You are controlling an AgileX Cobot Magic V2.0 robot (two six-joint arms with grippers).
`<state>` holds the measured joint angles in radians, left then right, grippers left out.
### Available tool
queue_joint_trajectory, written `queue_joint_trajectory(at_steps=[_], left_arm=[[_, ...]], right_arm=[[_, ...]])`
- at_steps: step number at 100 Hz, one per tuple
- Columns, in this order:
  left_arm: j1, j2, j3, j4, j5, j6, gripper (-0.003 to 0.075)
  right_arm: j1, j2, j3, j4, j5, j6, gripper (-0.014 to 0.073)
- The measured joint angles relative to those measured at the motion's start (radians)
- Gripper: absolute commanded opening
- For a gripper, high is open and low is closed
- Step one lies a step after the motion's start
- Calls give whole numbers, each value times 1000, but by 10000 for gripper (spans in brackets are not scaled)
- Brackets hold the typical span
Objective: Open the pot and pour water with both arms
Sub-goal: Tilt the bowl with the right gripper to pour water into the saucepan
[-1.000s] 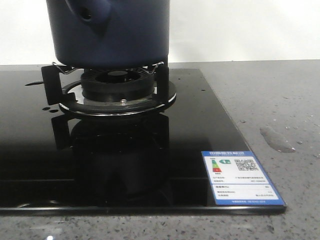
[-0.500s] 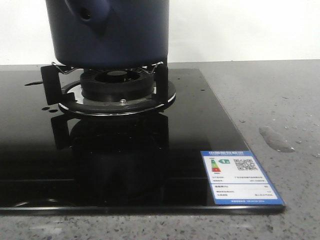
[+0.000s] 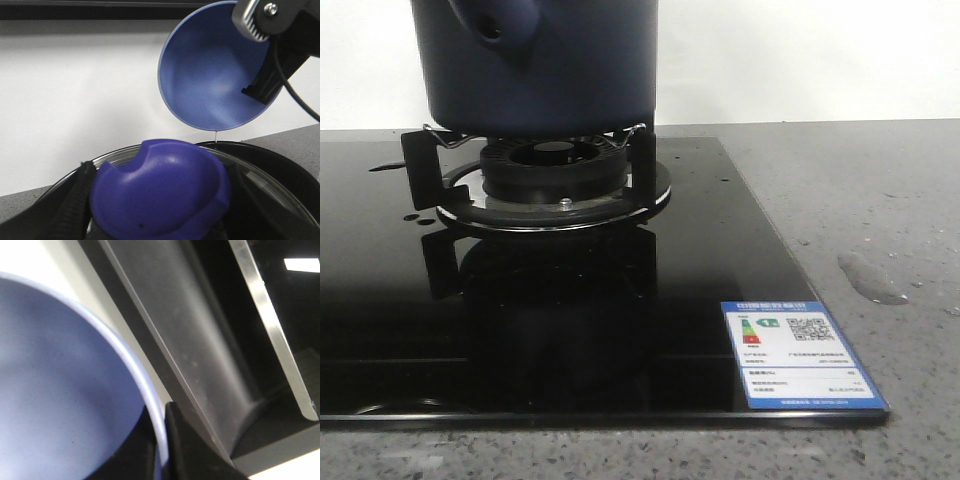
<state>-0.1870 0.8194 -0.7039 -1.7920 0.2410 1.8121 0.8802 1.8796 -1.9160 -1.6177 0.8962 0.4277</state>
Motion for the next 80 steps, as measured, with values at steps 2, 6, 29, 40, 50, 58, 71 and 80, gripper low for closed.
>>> queue_joint_trajectory(at_steps=[2, 6, 29, 40, 50, 58, 71, 80], left_arm=[[0, 0, 0, 0, 0, 0, 295], [0, 0, 0, 0, 0, 0, 295], [0, 0, 0, 0, 0, 0, 295], [0, 0, 0, 0, 0, 0, 295], [0, 0, 0, 0, 0, 0, 295], [0, 0, 0, 0, 0, 0, 295], [0, 0, 0, 0, 0, 0, 295], [0, 0, 0, 0, 0, 0, 295]], right_arm=[[0, 0, 0, 3, 1, 0, -62], [0, 0, 0, 11, 3, 0, -62], [0, 0, 73, 48, 3, 0, -62], [0, 0, 105, 61, 5, 2, -62], [0, 0, 108, 61, 5, 7, -62], [0, -6, 108, 61, 5, 20, -62], [0, -30, 85, 83, 27, 73, -63], [-4, -56, 29, 149, 48, 84, -65]])
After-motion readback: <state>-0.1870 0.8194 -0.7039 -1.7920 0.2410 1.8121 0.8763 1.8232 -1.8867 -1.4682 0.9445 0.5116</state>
